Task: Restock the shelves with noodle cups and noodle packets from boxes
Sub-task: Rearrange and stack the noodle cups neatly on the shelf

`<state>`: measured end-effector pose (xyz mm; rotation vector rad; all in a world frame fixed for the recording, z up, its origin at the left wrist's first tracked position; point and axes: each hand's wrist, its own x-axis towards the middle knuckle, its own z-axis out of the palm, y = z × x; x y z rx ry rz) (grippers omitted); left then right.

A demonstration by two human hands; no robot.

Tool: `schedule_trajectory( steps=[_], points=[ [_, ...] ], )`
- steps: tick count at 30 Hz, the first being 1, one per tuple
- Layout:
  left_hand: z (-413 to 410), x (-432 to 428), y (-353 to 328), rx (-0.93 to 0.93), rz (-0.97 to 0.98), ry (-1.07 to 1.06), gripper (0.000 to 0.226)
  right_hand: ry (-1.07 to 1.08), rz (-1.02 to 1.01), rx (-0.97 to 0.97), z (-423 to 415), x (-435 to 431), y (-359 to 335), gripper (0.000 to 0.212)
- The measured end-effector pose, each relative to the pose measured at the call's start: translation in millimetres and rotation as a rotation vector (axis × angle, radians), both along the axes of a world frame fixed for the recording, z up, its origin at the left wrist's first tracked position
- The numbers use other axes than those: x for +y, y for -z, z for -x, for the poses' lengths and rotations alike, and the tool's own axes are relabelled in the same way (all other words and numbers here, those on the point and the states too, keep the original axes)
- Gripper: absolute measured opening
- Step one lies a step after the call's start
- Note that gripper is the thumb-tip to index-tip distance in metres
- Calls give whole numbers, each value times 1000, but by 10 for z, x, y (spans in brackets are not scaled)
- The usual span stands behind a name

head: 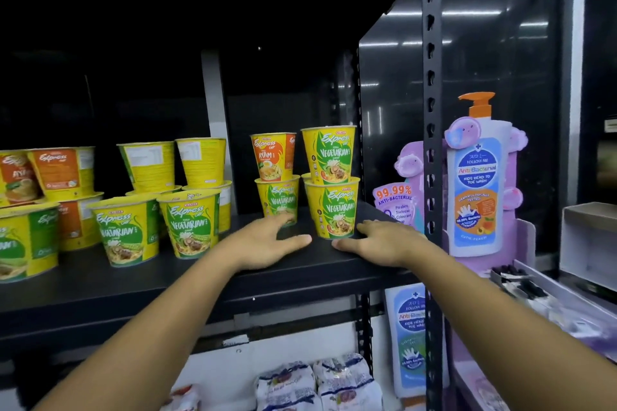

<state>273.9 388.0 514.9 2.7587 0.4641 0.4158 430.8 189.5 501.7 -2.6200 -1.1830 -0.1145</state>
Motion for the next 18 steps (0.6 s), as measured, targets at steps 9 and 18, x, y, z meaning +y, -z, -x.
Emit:
schedule_trajectory(
  steps=[9,18],
  points=[
    [-105,49,58,78,-11,-25,82,3,-221,-4,9,-44,69,47],
    [-117,49,68,85,-24,-14,81,46,-534,198,-41,161,35,104]
  ],
)
